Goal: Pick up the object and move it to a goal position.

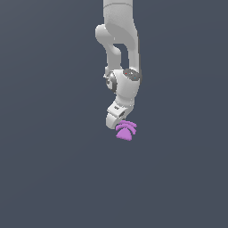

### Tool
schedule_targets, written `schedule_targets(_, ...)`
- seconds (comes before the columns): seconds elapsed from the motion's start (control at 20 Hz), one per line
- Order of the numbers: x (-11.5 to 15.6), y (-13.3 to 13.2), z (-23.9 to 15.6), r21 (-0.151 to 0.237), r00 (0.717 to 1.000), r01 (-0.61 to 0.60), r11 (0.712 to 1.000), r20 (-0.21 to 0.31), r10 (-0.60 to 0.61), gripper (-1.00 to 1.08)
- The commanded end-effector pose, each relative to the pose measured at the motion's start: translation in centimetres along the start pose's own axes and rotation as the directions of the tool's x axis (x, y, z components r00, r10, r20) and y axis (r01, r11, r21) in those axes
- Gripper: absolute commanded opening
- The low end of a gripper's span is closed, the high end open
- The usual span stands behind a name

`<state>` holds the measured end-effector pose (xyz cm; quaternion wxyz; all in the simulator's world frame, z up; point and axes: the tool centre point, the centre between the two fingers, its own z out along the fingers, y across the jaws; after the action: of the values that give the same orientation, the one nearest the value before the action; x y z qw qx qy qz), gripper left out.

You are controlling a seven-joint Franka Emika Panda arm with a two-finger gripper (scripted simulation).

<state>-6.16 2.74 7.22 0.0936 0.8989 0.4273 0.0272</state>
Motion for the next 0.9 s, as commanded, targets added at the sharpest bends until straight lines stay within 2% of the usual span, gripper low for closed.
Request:
schedule_targets(0.0,0.2,-1.3,0.4,-0.009,0.995,0.098,0.995,-0.017,-0.098,1.08)
schedule_targets(0.4,0.5,-3.9,1.2,-0.024,0.961,0.271,0.962,-0.05,-0.272,1.08)
schedule_targets(0.85,0.5,-4.1,1.6,-0.024,0.957,0.285,0.958,-0.053,-0.286,1.08)
